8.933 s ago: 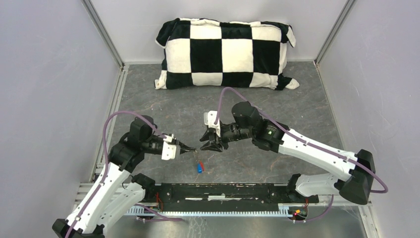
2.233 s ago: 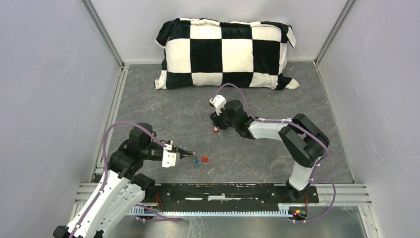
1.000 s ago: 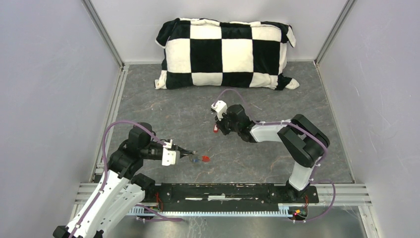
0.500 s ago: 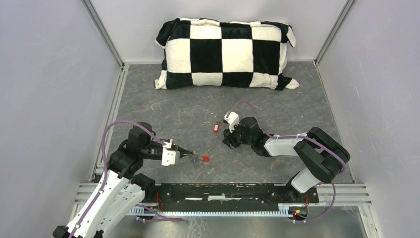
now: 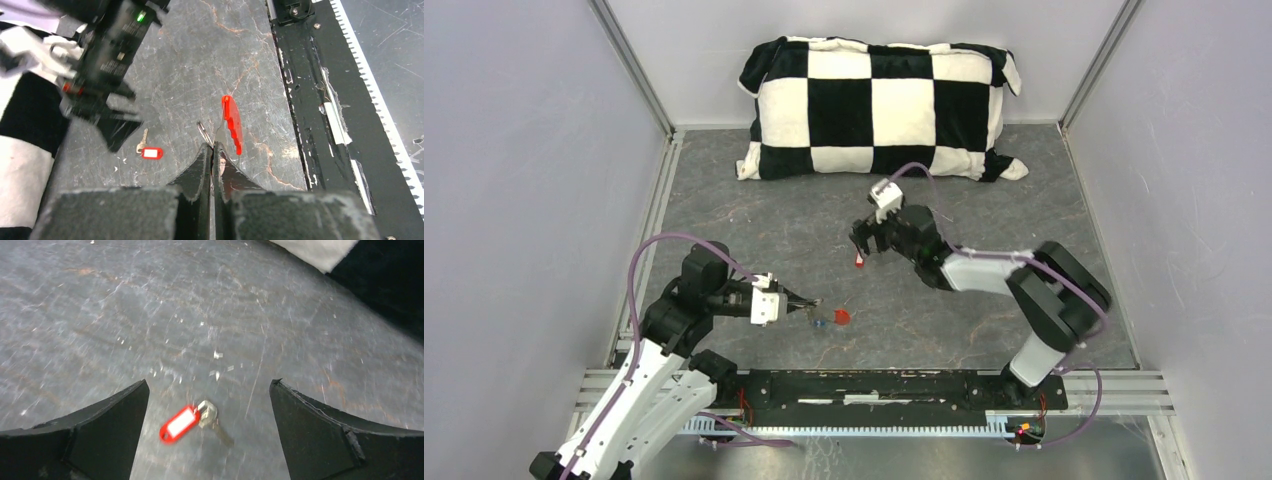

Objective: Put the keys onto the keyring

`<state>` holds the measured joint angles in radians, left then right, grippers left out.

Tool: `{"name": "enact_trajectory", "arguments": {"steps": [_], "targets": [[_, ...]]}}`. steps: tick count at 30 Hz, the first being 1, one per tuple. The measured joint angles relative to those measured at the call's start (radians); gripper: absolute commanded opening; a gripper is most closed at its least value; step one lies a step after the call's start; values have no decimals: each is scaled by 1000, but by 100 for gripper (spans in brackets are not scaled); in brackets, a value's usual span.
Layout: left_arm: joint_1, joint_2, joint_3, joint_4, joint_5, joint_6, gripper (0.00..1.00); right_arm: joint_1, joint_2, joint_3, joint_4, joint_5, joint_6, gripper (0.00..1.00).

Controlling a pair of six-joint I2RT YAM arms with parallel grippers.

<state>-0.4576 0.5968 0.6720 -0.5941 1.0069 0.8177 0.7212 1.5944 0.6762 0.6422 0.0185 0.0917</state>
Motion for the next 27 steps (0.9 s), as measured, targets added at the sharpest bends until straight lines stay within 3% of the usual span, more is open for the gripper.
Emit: {"name": "enact_trajectory", "arguments": {"steps": [3, 6, 9, 19, 27], "targets": [[0, 0, 9, 6, 0, -5, 2, -7, 126, 162, -89, -2, -25, 95], [0, 0, 10, 15, 0, -14, 2, -2, 150, 197, -158, 20, -45, 85], [0, 1, 10, 23, 0, -25, 2, 3, 189, 237, -213, 59, -53, 83], [0, 3, 10, 28, 0, -44, 2, 39, 280, 236, -269, 133, -85, 82], [0, -11, 26, 25, -4, -55, 2, 55, 285, 195, -192, 143, -99, 81]]}}
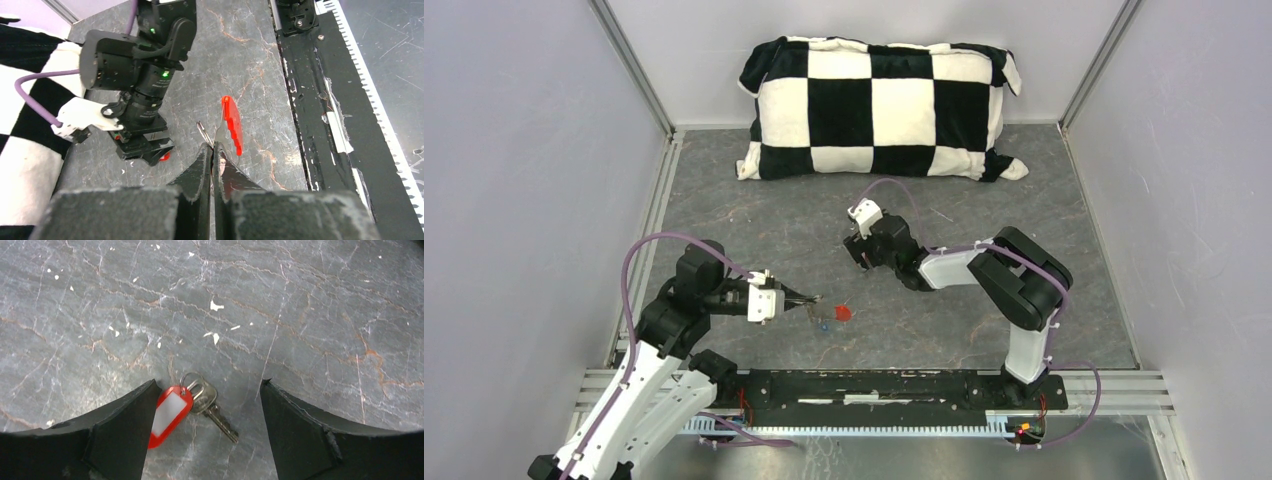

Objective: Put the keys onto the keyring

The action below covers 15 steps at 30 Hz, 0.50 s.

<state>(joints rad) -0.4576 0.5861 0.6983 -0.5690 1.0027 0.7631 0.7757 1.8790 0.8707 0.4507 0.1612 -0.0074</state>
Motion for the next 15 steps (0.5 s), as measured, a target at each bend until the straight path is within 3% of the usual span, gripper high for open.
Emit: {"name": "enact_trajectory", "arguments": {"steps": [15], "targets": [[0, 9, 11, 0, 0, -8, 2, 3, -170, -308, 183, -67, 75, 69]]}}
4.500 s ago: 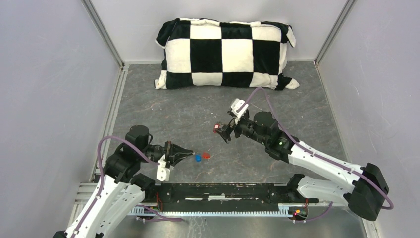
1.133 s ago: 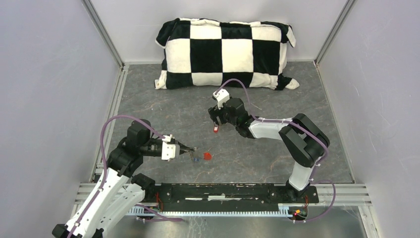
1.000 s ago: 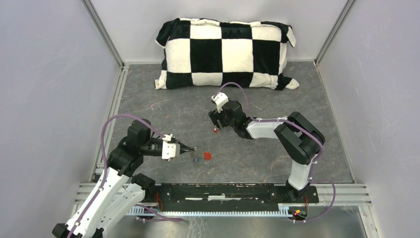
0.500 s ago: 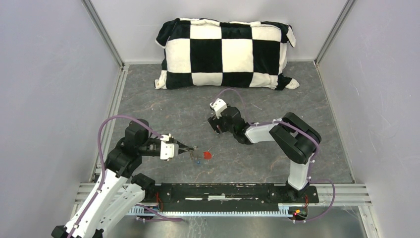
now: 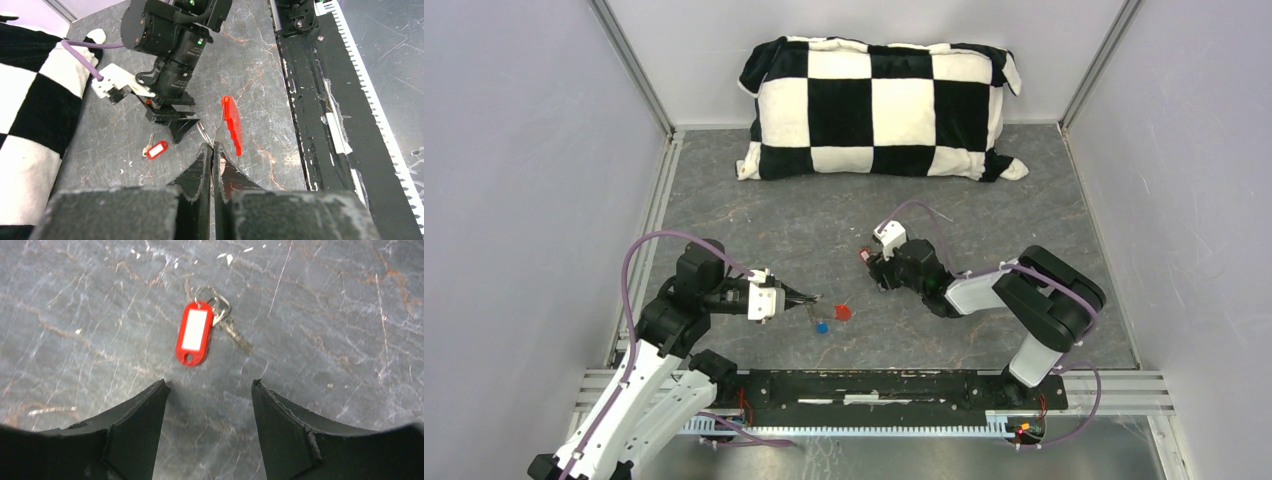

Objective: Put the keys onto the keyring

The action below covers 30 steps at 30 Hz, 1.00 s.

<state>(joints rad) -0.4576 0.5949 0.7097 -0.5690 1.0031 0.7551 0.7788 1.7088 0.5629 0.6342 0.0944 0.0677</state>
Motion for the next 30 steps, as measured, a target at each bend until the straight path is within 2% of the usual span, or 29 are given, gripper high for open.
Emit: {"name": "enact_trajectory", "arguments": {"steps": [4, 7, 13, 15, 23, 30], "targets": [[0, 0, 0, 0, 0, -2, 2, 0, -55, -41, -28, -36, 13, 67], [0, 0, 0, 0, 0, -3, 2, -1, -74, -28, -76, -74, 14, 60], [0, 0, 0, 0, 0, -3, 2, -15, -58, 73, -129, -112, 19, 31], [0, -1, 0, 0, 0, -3, 2, -25, -34, 106, -127, -101, 22, 25], [0, -15, 0, 0, -4, -3, 2, -40, 74, 175, -138, -91, 22, 23], [0, -15, 0, 0, -7, -3, 2, -40, 77, 174, -135, -92, 22, 21]]}}
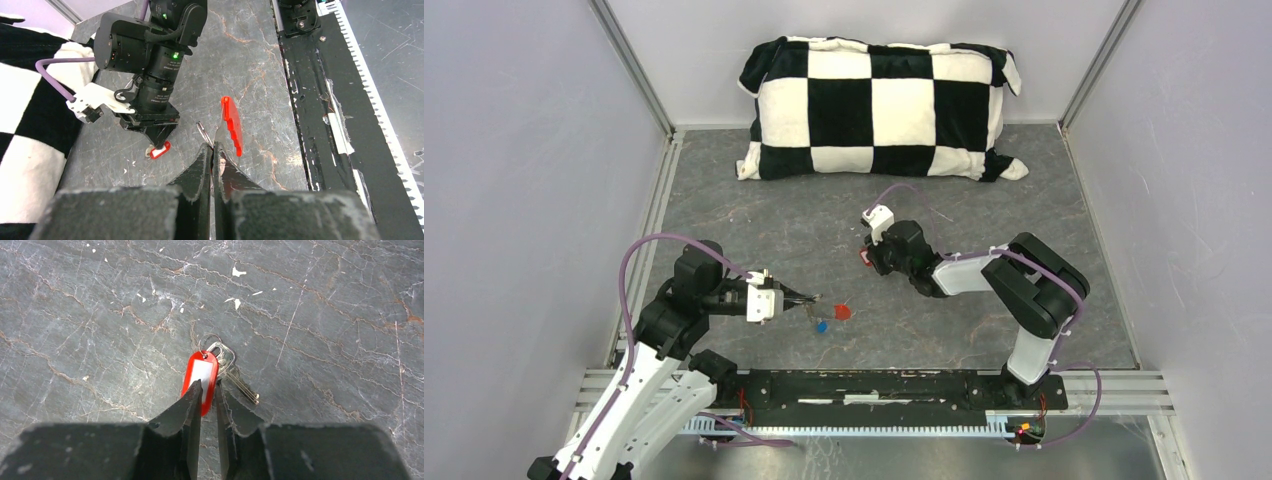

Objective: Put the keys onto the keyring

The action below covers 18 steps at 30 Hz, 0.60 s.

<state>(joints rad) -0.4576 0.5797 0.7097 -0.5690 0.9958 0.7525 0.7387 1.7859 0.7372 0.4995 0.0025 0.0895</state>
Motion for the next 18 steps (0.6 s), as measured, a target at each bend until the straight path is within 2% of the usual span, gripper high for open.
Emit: {"name": "enact_trajectory", "arguments": {"steps": [6, 18], "targets": [[0, 0, 0, 0, 0, 0, 2, 0, -21, -67, 62, -2, 5, 21], [0, 10, 0, 3, 0, 0, 2, 34, -179, -288, 140, -21, 63, 24]]}}
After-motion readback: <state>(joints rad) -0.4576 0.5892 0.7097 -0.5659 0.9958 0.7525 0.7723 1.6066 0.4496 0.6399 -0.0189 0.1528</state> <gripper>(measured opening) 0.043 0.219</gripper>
